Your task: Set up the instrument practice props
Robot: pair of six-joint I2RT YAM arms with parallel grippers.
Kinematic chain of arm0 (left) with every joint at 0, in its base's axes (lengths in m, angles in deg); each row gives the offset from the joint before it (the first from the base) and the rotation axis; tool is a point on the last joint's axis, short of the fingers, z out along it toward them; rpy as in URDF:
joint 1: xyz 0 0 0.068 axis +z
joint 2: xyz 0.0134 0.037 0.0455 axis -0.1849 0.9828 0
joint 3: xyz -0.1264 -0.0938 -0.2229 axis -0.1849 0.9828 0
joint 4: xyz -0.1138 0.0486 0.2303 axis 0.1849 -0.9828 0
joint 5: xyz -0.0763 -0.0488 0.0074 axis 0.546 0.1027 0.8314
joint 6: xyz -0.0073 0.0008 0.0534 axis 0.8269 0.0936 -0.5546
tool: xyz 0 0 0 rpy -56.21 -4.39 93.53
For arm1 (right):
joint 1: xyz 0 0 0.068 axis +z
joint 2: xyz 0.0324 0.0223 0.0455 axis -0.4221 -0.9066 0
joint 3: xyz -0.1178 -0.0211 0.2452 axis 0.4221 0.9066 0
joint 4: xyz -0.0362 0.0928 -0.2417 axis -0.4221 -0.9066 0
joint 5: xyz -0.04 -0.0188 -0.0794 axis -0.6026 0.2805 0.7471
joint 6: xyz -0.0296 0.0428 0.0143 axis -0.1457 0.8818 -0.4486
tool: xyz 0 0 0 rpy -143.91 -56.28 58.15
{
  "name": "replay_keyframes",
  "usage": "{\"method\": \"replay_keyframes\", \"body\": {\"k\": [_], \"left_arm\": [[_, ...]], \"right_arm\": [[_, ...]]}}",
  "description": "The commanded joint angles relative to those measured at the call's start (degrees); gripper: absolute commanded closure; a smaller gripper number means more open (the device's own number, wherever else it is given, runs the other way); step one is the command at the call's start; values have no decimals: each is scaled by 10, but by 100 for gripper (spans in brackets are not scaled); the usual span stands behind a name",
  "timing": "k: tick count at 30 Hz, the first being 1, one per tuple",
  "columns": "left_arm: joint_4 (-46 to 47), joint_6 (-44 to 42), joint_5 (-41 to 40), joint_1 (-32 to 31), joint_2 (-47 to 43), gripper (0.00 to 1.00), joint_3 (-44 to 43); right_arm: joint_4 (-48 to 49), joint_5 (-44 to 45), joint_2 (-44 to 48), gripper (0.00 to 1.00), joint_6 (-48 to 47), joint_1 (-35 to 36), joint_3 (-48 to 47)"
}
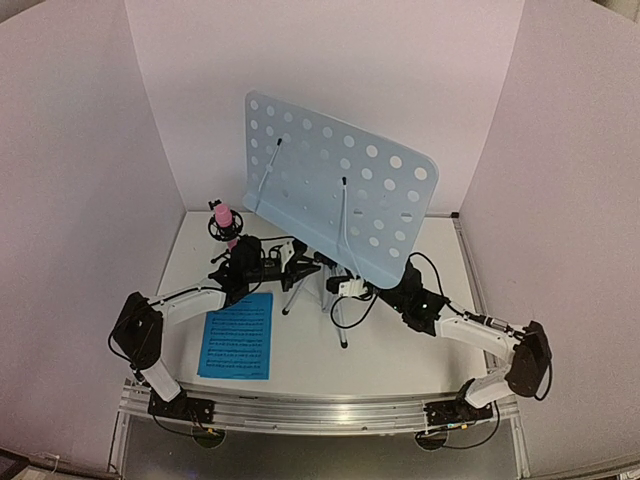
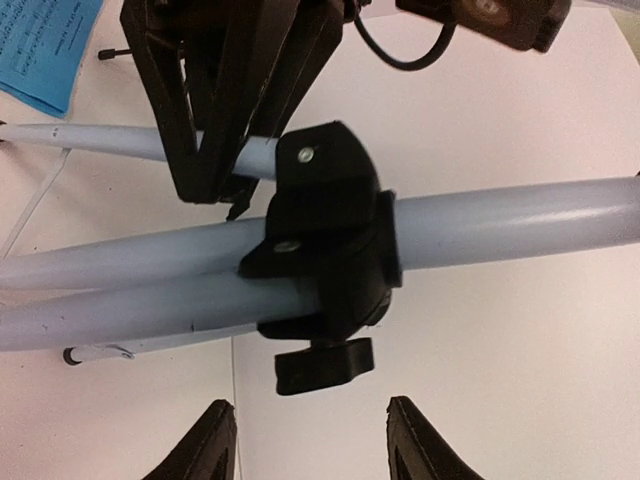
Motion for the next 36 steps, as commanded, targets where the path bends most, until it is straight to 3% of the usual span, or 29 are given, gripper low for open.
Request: {"method": "replay_keyframes", "body": {"k": [1, 14, 18, 23, 28, 36], "left_arm": [[-8, -23, -9, -3, 4, 100, -10], [-17, -31, -6, -3, 2, 100, -12], [-18, -34, -6, -3, 2, 100, -13], [-21, -36, -7, -3, 1, 100, -14], [-24, -37, -8, -3, 0, 100, -14], [-22, -36, -7, -3, -1, 100, -11]], "right_arm": [[-5, 8, 19, 49, -22, 9, -21], [-14, -12, -36, 46, -16, 11, -69], [-22, -11, -39, 60, -15, 11, -67], [-33, -12, -36, 71, -1, 11, -62], [-111, -48, -26, 88, 50, 7, -79], [-297, -201, -21, 95, 200, -47, -138]]}}
